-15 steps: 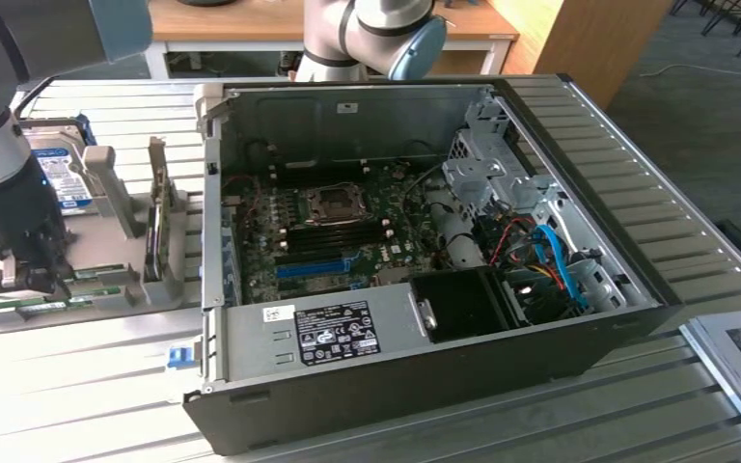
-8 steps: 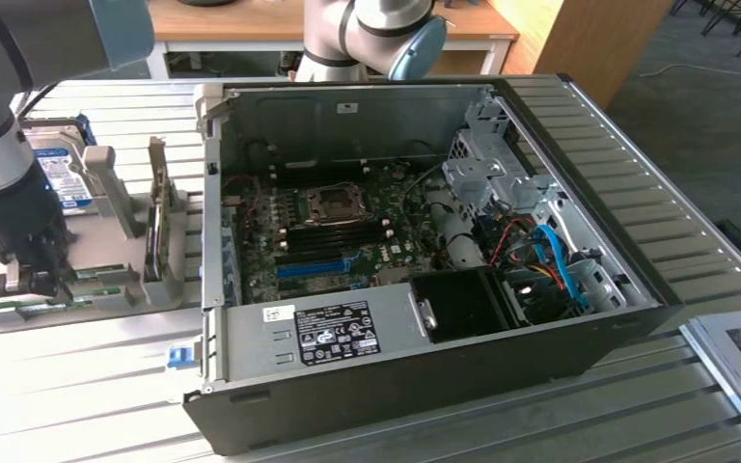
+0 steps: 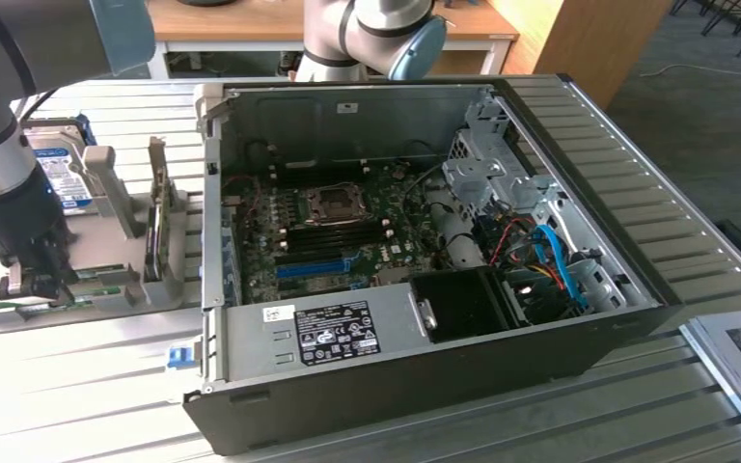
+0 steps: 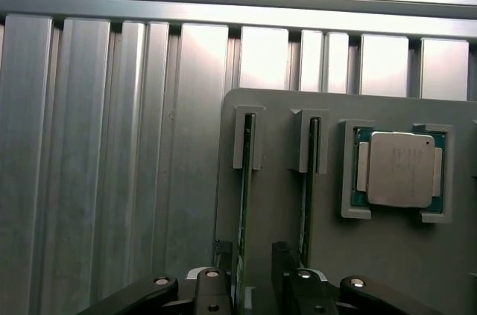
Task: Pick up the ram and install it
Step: 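Pick up the ram and move it above insertion slot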
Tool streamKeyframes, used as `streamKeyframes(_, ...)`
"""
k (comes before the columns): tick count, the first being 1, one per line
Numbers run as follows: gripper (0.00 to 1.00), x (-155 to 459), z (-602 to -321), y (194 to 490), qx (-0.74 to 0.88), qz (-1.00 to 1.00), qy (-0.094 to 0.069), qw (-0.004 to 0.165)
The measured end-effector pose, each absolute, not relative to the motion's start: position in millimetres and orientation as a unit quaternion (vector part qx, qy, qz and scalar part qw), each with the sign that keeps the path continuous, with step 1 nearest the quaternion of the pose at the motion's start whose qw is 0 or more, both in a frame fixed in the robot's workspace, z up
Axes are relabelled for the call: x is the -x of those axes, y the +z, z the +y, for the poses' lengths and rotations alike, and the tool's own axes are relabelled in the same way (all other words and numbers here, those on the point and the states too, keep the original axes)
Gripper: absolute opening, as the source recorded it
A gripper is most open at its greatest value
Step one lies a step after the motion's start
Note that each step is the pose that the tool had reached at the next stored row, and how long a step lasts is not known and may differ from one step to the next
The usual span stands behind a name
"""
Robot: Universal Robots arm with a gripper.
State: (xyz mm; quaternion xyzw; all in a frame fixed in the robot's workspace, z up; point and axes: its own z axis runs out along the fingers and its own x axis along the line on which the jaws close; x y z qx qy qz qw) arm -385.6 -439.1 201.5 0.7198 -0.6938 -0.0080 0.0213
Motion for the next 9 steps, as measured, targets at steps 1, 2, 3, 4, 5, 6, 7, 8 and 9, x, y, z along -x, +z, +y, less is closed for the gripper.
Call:
streamKeyframes(1,0.35,385.6,-439.1,201.5,-0.72,-0.694,-0.008,0.021)
streamKeyframes(2,0.35,385.5,-439.1,201.5,-0.72,-0.694,-0.008,0.021)
streamKeyframes(3,0.35,385.2,-439.1,201.3,-0.72,-0.694,-0.008,0.021)
streamKeyframes(4,0.35,384.3,-439.1,201.3,-0.72,-0.694,-0.008,0.021)
streamKeyframes(5,0.35,383.3,-439.2,201.4,-0.72,-0.694,-0.008,0.021)
streamKeyframes(6,0.35,382.0,-439.1,201.4,-0.72,-0.694,-0.009,0.022)
streamKeyframes(7,0.35,380.7,-439.1,201.4,-0.72,-0.694,-0.009,0.022)
streamKeyframes(8,0.35,379.4,-439.2,201.4,-0.72,-0.694,-0.009,0.022)
streamKeyframes(9,0.35,378.1,-439.2,201.4,-0.72,-0.694,-0.01,0.023)
